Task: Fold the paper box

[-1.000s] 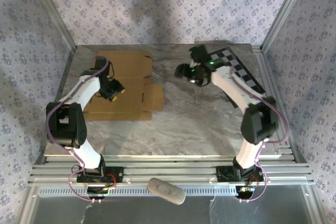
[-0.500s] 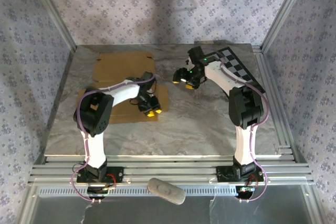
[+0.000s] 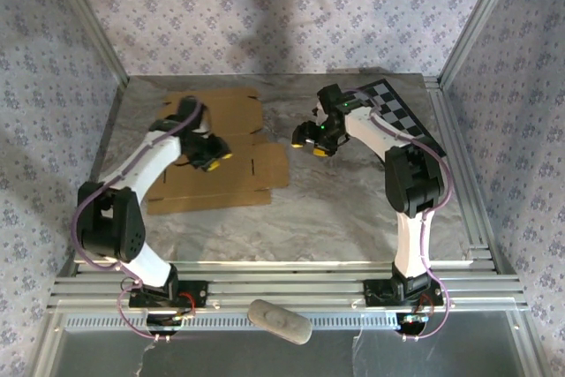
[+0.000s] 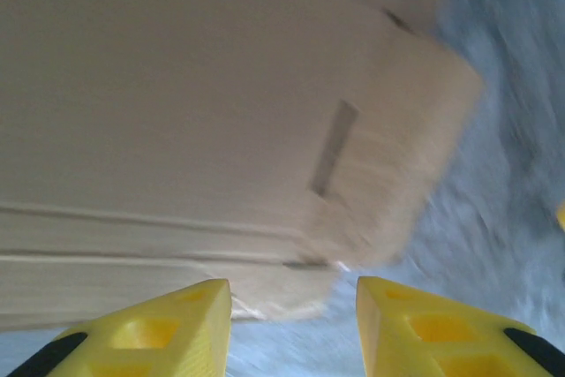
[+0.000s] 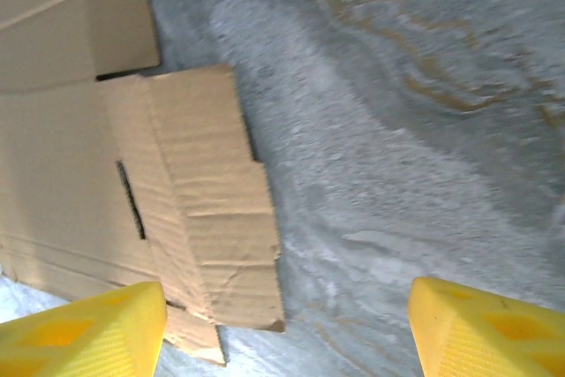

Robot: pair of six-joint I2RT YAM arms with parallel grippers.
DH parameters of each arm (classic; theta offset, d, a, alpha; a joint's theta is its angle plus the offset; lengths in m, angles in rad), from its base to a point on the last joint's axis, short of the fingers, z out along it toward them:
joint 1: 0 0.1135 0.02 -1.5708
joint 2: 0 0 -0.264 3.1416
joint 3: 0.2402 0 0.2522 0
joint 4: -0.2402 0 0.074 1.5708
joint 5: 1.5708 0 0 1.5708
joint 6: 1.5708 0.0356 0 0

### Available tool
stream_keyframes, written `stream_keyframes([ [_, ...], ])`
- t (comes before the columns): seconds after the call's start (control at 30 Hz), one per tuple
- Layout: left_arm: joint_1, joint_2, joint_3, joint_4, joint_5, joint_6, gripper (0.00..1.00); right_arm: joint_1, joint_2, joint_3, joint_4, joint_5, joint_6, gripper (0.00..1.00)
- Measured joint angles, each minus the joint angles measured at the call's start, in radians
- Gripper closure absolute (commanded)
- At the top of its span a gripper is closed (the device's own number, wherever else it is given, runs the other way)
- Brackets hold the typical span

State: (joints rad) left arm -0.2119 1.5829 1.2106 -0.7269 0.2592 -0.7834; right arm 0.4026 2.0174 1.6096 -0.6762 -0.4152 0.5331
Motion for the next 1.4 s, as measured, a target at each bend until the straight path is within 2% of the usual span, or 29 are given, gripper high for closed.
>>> stream_keyframes([
  [0.07, 0.066, 0.032, -0.011, -0.017, -0.014, 0.021, 0.59, 0.016, 0.000, 0.009, 0.001, -0.013, 0.000, 0.26],
  [0.13, 0.095, 0.079, -0.019, -0.027, -0.019, 0.043, 0.59, 0.024, 0.000, 0.018, 0.002, -0.025, 0.000, 0.25],
  [0.37, 0.067, 0.183, -0.082, -0.004, 0.002, 0.074, 0.62, 0.021, 0.013, 0.054, -0.005, -0.047, -0.001, 0.25],
  [0.5, -0.055, 0.222, -0.096, 0.016, 0.008, 0.075, 0.62, 0.006, 0.013, 0.058, -0.010, -0.049, -0.008, 0.25],
  [0.73, -0.311, 0.219, -0.106, 0.092, 0.021, 0.024, 0.63, -0.093, 0.013, 0.038, -0.017, -0.049, -0.035, 0.25],
  [0.9, -0.358, 0.203, -0.091, 0.067, -0.003, 0.014, 0.56, -0.141, 0.013, 0.017, -0.032, -0.045, -0.056, 0.25],
  [1.03, -0.315, 0.105, -0.089, 0.014, -0.040, 0.005, 0.51, -0.146, 0.013, -0.009, -0.032, -0.044, -0.064, 0.25],
  [1.13, -0.245, -0.018, -0.093, -0.008, -0.045, -0.012, 0.50, -0.146, 0.013, -0.032, -0.032, -0.045, -0.064, 0.25],
  [1.3, -0.059, -0.225, -0.224, -0.017, -0.028, -0.030, 0.47, -0.141, 0.016, -0.042, -0.032, -0.046, -0.064, 0.25],
  [1.4, 0.097, -0.310, -0.350, -0.044, 0.000, -0.030, 0.45, -0.133, 0.027, -0.042, -0.032, -0.047, -0.063, 0.25],
])
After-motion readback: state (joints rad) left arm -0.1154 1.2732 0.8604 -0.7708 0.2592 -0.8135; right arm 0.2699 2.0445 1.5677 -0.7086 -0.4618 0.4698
